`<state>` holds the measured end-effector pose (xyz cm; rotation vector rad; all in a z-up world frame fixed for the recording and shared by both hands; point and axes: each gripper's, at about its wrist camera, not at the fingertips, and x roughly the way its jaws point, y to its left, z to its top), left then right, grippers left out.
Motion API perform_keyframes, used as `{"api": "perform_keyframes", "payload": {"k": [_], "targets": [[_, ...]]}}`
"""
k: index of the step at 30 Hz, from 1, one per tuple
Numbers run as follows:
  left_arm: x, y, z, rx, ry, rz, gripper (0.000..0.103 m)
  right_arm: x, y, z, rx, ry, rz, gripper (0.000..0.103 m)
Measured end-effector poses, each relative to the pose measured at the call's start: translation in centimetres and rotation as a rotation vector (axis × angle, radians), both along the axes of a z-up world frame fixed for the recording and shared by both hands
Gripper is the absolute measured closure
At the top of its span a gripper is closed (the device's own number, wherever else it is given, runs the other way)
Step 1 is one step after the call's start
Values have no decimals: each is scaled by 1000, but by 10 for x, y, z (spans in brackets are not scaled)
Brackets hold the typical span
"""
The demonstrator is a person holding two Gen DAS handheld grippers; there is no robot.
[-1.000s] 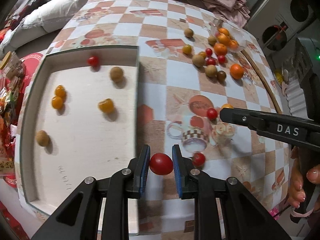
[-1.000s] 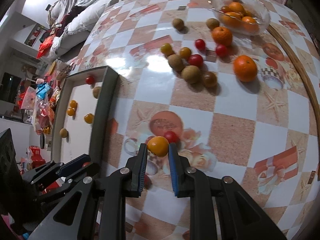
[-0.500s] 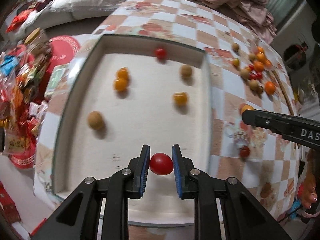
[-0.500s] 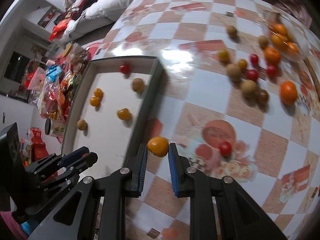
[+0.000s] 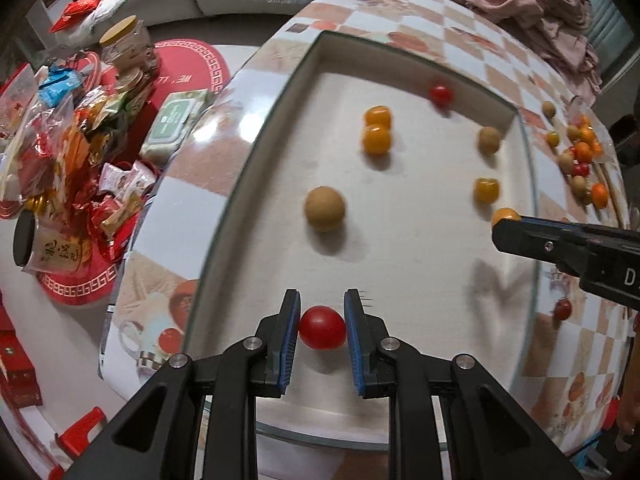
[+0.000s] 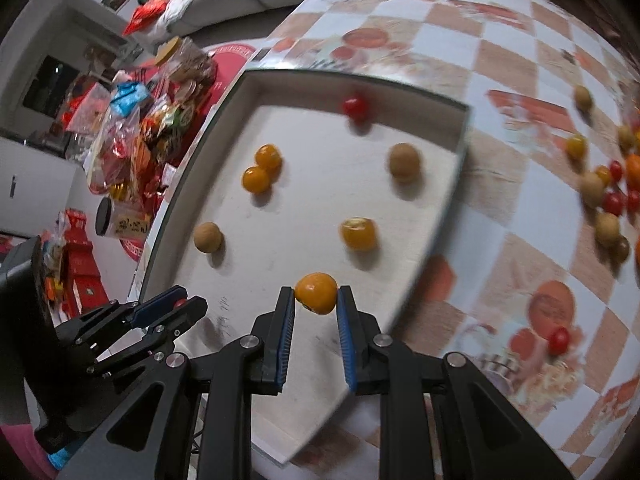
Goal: Organize fruits
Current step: 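Carry both held tomatoes over the white tray, then open both tools to release the tomatoes into the tray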
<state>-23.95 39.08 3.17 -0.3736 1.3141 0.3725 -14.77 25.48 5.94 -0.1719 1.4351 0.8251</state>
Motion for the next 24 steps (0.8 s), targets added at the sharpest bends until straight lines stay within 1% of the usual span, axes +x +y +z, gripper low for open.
{"api": "perform_keyframes", "payload": {"k": [4,9,15,19,20,21,22,23,24], "targets": [[-3,5,-7,-4,13,6,79,-3,21,-10,-18,-7,29,80],[-4,7,-12,-1,26,-1,79,-3,37,-17,-51,-33,60,80],[-3,5,-13,9,27,-19,79,-3,40,-24,-85,-42,76,80],[-3,4,-13,10,30,-24,78,-4,40,-26,-82,-43,75,79],[-3,4,-13,10,30,-23,77,-4,40,-26,-82,-43,77,79],[-3,3,-13,7,28,-21,62,-4,40,-26,-81,-41,77,79],[-4,3,-12,7,26,-17,39,-4,41,-26,-80,-38,78,79],[-5,3,-11,12,14,-10,35,-3,41,-26,-78,-35,79,79],[-5,1,-8,29,-1,-12,35,-2,41,-26,-76,-30,80,79]]}}
